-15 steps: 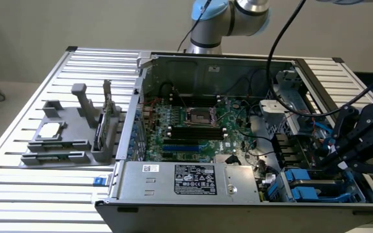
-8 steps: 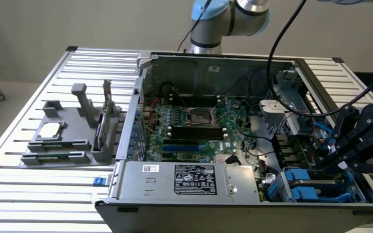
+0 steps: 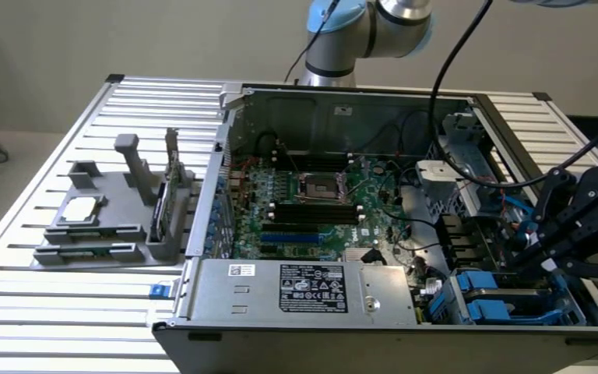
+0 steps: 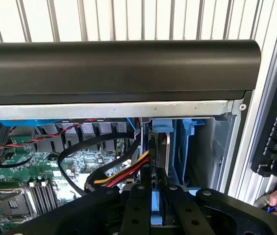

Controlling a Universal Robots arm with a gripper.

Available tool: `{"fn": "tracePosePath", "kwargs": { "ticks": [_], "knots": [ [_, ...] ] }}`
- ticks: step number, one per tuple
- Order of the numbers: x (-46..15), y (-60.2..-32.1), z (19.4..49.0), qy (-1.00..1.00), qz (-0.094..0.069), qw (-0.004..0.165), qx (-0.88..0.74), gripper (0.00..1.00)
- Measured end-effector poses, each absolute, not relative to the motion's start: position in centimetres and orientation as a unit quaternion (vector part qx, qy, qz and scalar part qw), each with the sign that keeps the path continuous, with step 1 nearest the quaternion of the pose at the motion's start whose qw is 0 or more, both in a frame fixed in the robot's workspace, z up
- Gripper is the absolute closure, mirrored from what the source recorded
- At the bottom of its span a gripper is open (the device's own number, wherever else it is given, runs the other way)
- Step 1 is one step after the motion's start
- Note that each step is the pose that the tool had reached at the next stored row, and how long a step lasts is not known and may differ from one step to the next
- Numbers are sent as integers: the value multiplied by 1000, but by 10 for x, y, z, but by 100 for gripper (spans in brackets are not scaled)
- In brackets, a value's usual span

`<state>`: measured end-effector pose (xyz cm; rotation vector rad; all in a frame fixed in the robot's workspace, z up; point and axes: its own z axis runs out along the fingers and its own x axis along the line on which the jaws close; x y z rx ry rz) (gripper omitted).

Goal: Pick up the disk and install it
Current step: 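Insert the first disk wire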

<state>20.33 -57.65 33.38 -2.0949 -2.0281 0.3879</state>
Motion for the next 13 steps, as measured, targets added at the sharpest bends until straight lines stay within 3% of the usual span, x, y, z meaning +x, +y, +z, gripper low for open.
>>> {"fn": "tracePosePath", "kwargs": {
  "ticks": [13],
  "knots": [
    [205,-579,333,-684,134,103,-710,84]
  ]
}}
